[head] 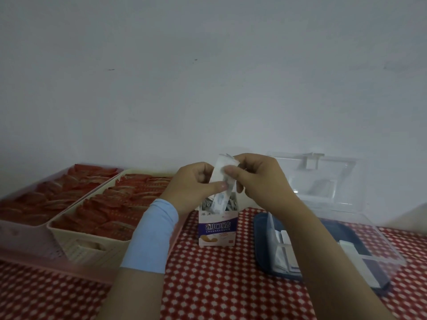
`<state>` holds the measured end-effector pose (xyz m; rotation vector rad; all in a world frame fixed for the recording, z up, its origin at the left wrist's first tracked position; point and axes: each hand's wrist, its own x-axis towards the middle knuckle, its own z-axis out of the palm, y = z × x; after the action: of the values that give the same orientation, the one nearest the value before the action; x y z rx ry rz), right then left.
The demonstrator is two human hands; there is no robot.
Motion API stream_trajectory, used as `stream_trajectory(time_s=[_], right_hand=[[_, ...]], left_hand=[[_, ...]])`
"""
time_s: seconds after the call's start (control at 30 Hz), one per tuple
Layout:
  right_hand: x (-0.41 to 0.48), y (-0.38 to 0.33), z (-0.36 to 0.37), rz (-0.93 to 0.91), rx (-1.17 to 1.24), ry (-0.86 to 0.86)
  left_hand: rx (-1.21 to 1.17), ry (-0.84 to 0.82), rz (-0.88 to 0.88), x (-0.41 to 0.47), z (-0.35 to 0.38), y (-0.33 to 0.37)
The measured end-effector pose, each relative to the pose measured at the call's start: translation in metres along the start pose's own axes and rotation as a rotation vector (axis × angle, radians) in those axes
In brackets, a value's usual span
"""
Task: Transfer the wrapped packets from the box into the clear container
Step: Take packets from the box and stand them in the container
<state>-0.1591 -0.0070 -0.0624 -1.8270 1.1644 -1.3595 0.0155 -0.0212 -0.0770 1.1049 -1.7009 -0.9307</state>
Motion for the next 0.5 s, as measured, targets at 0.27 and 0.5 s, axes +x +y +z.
stream_trajectory(time_s=[0.27, 0.5], right_hand=[[-0.004, 0.001, -0.008, 0.106, 0.117, -0.133], [-0.004, -0.001, -0.004, 0.033, 0.135, -0.153]], left_hand=[[-0.702, -0.313, -0.322, -0.006, -0.002, 0.004], [-0.837, -0.369, -0.266, -0.007, 0.006, -0.008]])
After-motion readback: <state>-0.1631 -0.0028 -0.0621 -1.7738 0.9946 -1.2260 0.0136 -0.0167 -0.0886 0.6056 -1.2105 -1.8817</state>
